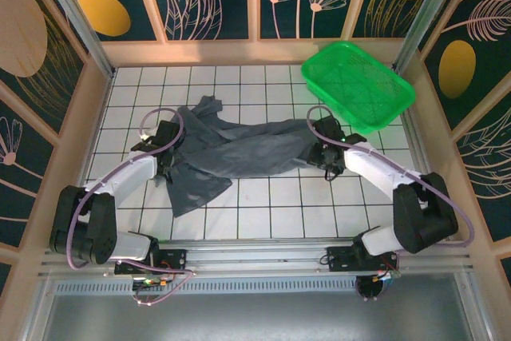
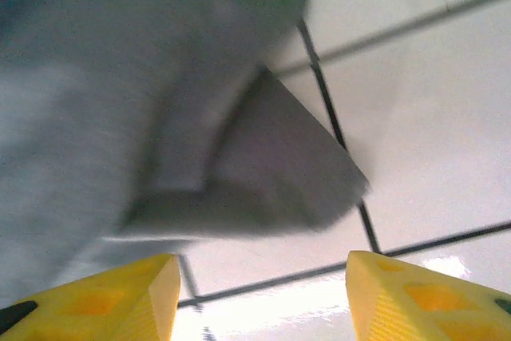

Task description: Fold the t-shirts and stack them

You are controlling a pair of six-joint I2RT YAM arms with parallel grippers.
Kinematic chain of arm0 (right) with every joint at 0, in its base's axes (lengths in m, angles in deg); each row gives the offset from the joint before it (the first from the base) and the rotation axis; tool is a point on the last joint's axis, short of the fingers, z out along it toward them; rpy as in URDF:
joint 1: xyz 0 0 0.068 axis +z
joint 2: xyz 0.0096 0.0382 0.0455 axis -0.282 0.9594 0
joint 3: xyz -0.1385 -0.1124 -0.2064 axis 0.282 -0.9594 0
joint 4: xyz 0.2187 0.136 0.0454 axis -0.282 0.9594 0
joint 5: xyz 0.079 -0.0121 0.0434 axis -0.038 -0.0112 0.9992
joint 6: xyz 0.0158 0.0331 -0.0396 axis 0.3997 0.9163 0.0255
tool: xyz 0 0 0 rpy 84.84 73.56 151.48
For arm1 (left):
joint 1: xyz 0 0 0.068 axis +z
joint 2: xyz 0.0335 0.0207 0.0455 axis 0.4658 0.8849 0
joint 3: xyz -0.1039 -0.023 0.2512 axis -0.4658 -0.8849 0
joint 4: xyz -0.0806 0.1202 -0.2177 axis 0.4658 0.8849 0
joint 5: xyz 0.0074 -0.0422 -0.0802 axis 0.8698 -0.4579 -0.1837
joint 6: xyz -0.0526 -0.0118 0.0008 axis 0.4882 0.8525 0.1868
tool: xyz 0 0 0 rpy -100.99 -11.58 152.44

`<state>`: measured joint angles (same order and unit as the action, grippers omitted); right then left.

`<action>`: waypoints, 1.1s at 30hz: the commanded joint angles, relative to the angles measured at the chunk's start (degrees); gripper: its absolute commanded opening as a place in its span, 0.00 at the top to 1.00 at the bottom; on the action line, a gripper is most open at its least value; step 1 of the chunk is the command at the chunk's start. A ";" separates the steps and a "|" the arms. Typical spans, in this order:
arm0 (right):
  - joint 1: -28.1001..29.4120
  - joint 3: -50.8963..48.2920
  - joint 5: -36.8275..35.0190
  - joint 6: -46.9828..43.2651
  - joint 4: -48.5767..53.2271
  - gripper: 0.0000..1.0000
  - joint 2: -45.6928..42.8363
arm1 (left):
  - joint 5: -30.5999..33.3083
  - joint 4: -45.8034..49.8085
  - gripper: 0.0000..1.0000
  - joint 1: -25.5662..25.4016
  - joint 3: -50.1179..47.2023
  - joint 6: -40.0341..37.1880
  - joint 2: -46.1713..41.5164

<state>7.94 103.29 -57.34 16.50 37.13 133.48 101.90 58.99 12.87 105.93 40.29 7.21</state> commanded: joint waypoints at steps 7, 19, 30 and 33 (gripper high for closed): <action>-1.48 0.41 -2.22 -4.71 -6.20 0.42 10.41 | -3.89 -0.27 1.00 0.31 0.33 -0.60 -0.45; -1.90 6.38 -1.37 -6.96 -10.45 1.00 10.23 | -8.42 -0.27 1.00 0.29 4.14 0.24 -2.99; -1.99 21.90 -1.14 -10.58 -7.82 1.00 -0.02 | -10.58 1.03 1.00 0.25 21.00 4.38 -5.20; -2.03 28.47 -0.16 -12.23 -8.03 1.00 -1.22 | -9.13 0.48 1.00 0.29 26.82 4.85 -6.43</action>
<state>5.84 126.50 -57.67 6.94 28.57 134.66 91.54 59.89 12.87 127.68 43.57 3.56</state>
